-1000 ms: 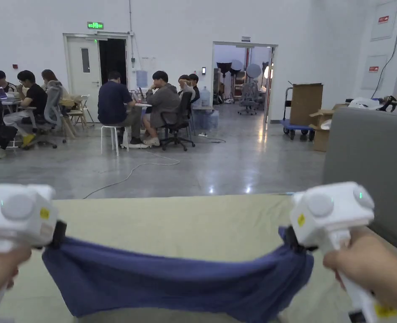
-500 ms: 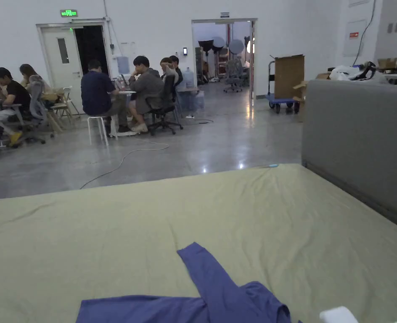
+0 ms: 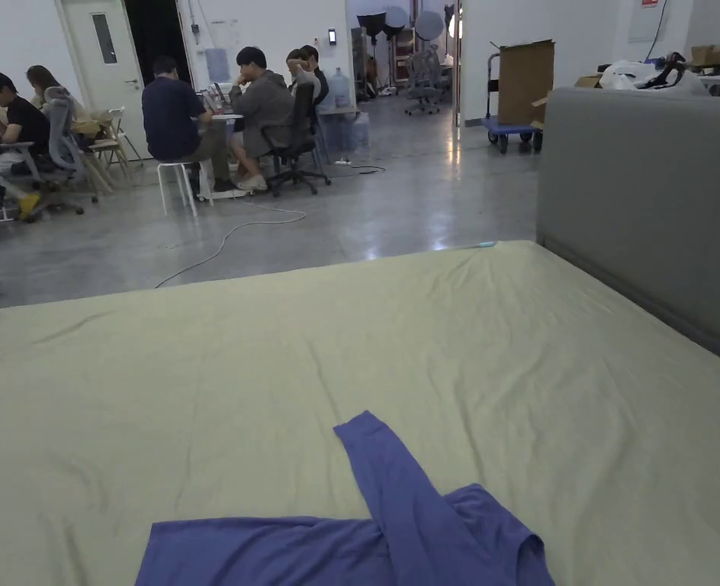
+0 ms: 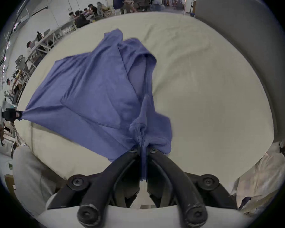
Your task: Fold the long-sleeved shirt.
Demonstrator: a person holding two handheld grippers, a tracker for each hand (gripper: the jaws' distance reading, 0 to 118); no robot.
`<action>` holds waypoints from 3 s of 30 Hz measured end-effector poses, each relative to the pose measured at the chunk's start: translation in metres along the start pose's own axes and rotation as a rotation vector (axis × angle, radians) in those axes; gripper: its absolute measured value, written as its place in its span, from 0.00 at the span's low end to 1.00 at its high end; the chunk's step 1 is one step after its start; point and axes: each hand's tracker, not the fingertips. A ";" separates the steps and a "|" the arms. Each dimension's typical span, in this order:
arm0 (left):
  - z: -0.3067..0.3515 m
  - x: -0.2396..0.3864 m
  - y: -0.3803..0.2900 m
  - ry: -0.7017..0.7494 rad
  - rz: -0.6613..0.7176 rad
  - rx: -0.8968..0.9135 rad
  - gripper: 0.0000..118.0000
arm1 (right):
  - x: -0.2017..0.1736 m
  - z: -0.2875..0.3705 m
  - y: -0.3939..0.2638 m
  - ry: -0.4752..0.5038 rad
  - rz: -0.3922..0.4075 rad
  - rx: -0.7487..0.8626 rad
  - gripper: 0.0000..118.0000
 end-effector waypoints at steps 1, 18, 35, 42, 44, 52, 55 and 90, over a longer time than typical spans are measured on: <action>-0.010 0.000 -0.002 0.011 0.008 -0.017 0.02 | -0.001 -0.009 -0.001 0.006 -0.002 -0.028 0.02; 0.076 0.038 -0.025 -0.085 0.087 0.152 0.66 | 0.006 0.127 0.022 0.044 -0.137 0.108 0.75; 0.045 0.073 0.010 -0.094 0.012 0.111 0.00 | -0.068 0.073 0.003 0.139 0.008 -0.016 0.00; 0.026 0.071 0.022 -0.102 0.026 0.082 0.00 | -0.072 0.054 0.018 0.135 0.019 -0.054 0.00; 0.024 0.071 0.027 -0.107 0.026 0.082 0.00 | -0.074 0.049 0.036 0.165 0.035 -0.065 0.00; 0.027 0.083 0.040 -0.123 0.016 0.107 0.00 | -0.101 0.005 0.254 0.217 0.088 0.299 1.00; 0.029 0.086 0.044 -0.107 0.004 0.120 0.00 | -0.116 -0.073 0.343 0.088 0.124 0.138 1.00; 0.079 0.081 -0.007 -0.131 0.047 0.167 0.00 | -0.084 -0.033 0.038 -0.030 0.118 -0.284 0.00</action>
